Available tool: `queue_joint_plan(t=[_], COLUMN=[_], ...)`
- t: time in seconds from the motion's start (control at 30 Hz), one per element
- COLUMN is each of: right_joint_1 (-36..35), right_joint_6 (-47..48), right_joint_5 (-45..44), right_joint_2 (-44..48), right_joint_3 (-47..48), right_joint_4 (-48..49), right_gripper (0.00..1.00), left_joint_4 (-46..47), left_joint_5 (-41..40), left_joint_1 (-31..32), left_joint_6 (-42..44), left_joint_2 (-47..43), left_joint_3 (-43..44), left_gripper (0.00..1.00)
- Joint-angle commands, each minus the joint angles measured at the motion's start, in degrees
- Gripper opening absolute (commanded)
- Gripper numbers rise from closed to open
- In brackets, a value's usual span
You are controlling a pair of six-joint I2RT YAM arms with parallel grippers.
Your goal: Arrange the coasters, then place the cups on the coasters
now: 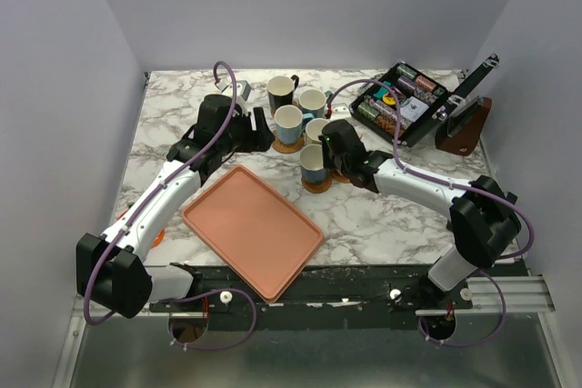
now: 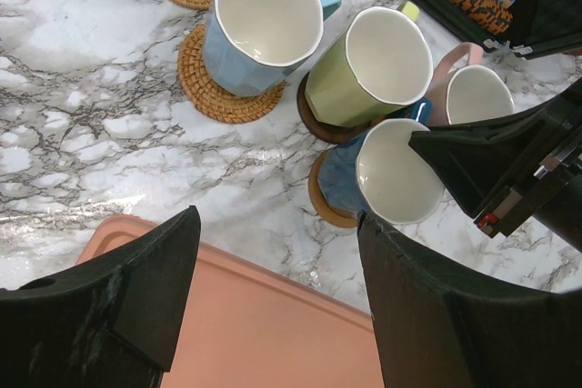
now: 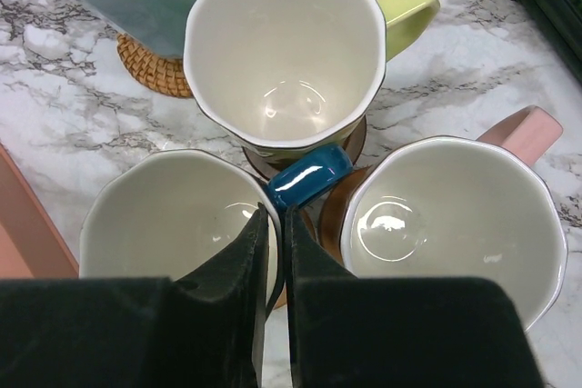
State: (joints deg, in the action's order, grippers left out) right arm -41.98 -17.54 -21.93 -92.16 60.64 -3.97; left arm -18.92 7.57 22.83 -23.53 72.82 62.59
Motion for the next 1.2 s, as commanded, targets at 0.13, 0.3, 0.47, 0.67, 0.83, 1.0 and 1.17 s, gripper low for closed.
queue_joint_plan(t=[0.13, 0.3, 0.47, 0.67, 0.83, 1.0, 1.17], right_joint_1=[0.1, 0.1, 0.1, 0.1, 0.1, 0.6, 6.7], right_joint_6=[0.4, 0.6, 0.8, 2.6, 3.1, 3.6, 1.4], right_joint_5=[-1.4, -1.5, -1.6, -1.0, -2.0, -3.4, 0.7], right_joint_2=[1.4, 1.8, 2.2, 3.6, 5.3, 5.7, 8.8], right_joint_3=[2.0, 1.9, 1.8, 1.6, 0.3, 0.7, 0.5], right_joint_4=[1.3, 1.4, 1.4, 1.6, 2.6, 1.7, -0.3], right_gripper=[0.2, 0.29, 0.4, 0.51, 0.74, 0.91, 0.94], left_joint_4=[1.4, 1.4, 1.4, 1.3, 1.5, 2.4, 5.7], left_joint_5=[1.3, 1.3, 1.3, 1.0, 0.6, -1.5, -4.5], left_joint_1=[-0.3, -0.3, -0.3, -0.3, -0.3, -0.5, -2.6], left_joint_6=[0.3, 0.2, 0.2, 0.2, 0.3, 1.0, -1.4], left_joint_2=[0.0, 0.0, -0.1, -0.2, -0.1, 0.1, -0.4], left_joint_3=[1.2, 1.1, 1.0, 1.0, 1.0, 1.0, -1.5], left_gripper=[0.77, 0.77, 0.77, 0.77, 0.79, 0.95, 0.99])
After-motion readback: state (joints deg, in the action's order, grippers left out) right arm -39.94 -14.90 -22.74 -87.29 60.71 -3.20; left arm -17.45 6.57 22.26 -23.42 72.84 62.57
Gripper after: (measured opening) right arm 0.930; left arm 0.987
